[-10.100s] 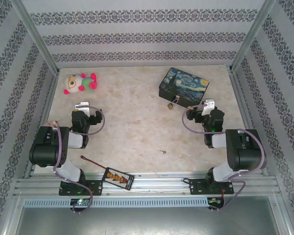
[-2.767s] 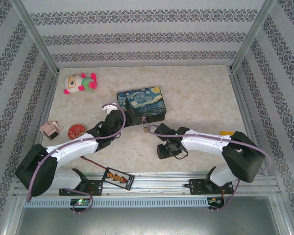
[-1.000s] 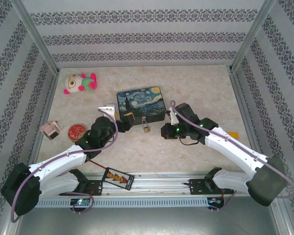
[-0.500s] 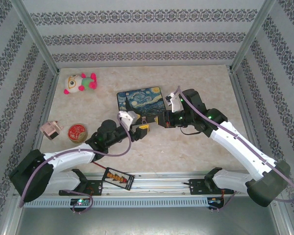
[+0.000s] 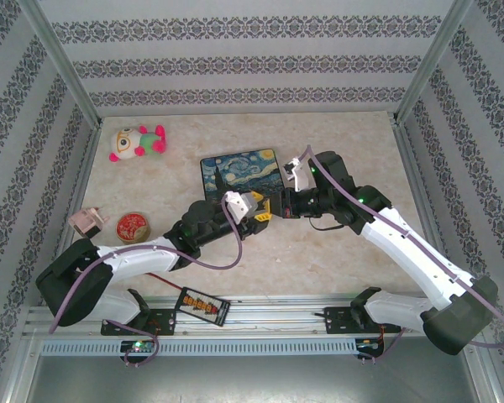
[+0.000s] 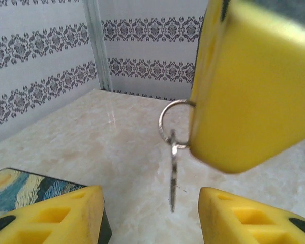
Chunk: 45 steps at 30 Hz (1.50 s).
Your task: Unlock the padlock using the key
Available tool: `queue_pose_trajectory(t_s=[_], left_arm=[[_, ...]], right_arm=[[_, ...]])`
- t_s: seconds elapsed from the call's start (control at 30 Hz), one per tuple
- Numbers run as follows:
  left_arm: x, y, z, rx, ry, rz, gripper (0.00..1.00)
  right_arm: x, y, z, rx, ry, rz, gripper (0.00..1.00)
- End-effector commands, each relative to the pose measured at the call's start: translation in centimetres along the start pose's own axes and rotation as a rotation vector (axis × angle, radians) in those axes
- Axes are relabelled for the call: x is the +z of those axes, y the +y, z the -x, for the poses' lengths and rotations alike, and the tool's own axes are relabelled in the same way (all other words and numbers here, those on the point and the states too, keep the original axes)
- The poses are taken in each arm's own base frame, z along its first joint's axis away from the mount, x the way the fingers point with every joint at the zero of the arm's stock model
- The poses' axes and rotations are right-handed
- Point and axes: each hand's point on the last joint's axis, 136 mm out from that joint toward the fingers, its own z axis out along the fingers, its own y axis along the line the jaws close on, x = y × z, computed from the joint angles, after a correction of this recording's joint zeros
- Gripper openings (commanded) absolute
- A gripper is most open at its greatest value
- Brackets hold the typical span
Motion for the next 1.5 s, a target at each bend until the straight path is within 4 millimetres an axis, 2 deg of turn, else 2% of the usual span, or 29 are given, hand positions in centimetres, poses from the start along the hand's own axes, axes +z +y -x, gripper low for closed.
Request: queue_pose_trajectory(t_s=[0.0, 0.1, 0.3, 0.53, 0.63, 0.87, 0.9, 0.93, 1.1, 1.27, 1.47], left_arm=[[0.6, -0.6, 2.1, 0.061, -0.069, -0.024, 0.50], [0.7, -0.3, 2.1, 0.058, -0.068, -0.007, 0.47], [0.8, 0.2, 2.3, 0.055, -0.080, 0.021, 0.32], [0.6, 0.2, 2.8, 0.060, -0.092, 0.022, 0.31], [0.6, 0.3, 2.8, 0.061, -0.087, 0.024, 0.24], [0.3, 0.7, 2.4, 0.073, -0.071, 0.053, 0.00], [0.2, 0.9, 2.4, 0.083, -0.068, 0.067, 0.00], [0.1, 1.1, 2.4, 0.096, -0.064, 0.079, 0.00], [-0.3, 2.1, 2.8, 0.253, -0.025, 0.168, 0.00], [-0.3, 2.5, 3.0, 0.395, 0.028, 0.195, 0.00], [0.4, 2.1, 2.6, 0.500, 0.070, 0.182, 0.00]], right_arm=[[-0.4, 0.7, 0.5, -0.001, -0.019, 0.036, 0.00], [-0.3, 0.6, 0.5, 0.001, -0.017, 0.036, 0.00], [-0.2, 0.5, 0.4, 0.006, -0.013, 0.038, 0.00], [0.0, 0.0, 0.2, 0.014, -0.011, 0.032, 0.00], [0.0, -0.1, 0.2, 0.017, -0.016, 0.030, 0.00], [0.1, -0.4, 0.2, 0.025, -0.018, 0.026, 0.00], [0.1, -0.5, 0.2, 0.028, -0.019, 0.022, 0.00], [0.0, -0.5, 0.1, 0.029, -0.019, 0.020, 0.03], [-1.1, -1.0, 0.8, 0.059, -0.055, -0.006, 0.32], [-2.8, -1.3, 1.9, 0.182, -0.106, 0.009, 0.35], [-2.5, -0.6, 2.4, 0.275, -0.081, 0.062, 0.35]])
